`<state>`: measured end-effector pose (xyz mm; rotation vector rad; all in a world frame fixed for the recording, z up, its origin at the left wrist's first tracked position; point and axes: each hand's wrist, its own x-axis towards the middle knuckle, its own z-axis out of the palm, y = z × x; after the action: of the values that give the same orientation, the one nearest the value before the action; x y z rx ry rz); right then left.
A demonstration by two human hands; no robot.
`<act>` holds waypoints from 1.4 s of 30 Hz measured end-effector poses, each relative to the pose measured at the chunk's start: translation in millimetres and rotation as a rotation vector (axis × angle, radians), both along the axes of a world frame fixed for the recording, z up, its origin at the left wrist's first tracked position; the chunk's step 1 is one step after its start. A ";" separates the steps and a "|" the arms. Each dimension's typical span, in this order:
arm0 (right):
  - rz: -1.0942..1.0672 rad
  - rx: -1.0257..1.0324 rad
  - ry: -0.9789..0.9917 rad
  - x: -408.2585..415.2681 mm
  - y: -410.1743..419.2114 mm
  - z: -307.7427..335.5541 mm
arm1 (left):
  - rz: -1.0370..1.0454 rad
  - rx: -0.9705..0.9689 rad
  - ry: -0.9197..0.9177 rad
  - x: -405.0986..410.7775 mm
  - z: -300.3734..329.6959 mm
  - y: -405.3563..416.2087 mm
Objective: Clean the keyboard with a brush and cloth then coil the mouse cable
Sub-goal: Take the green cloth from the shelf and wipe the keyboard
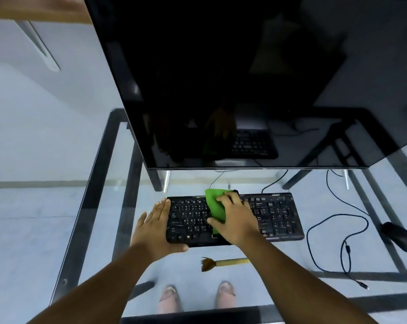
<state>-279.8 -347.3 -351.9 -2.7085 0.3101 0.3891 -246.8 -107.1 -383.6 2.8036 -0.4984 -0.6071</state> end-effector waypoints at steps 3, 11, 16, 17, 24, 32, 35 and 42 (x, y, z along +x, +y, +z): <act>-0.090 -0.063 -0.005 3.9 -9.2 1.3 | 0.006 -0.025 0.000 0.4 -2.5 0.8; -0.134 0.064 -0.005 21.9 29.8 -0.9 | 0.070 -0.095 0.026 -0.3 -5.6 -4.6; 0.049 0.023 -0.028 23.9 46.4 -4.0 | 0.102 -0.136 0.012 -3.0 -8.1 -1.7; 0.014 0.002 -0.042 20.1 39.0 -3.9 | 0.102 -0.142 0.010 -3.0 -8.7 -1.0; -0.354 -0.059 -0.098 1.4 -4.2 -6.1 | 0.083 -0.146 -0.001 -3.1 -8.8 -1.0; -0.025 0.033 -0.121 7.0 40.7 -10.2 | 0.079 -0.148 -0.005 -3.0 -6.0 -1.0; -0.192 0.003 -0.147 -0.9 11.2 -11.8 | 0.056 -0.174 0.018 0.3 -4.5 3.6; -0.260 0.005 -0.080 19.0 37.8 -4.6 | 0.041 -0.145 0.024 3.1 -6.0 21.9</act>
<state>-260.8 -309.5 -356.6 -2.6253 0.6283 0.2059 -243.8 -85.2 -389.5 2.6596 -0.4600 -0.5720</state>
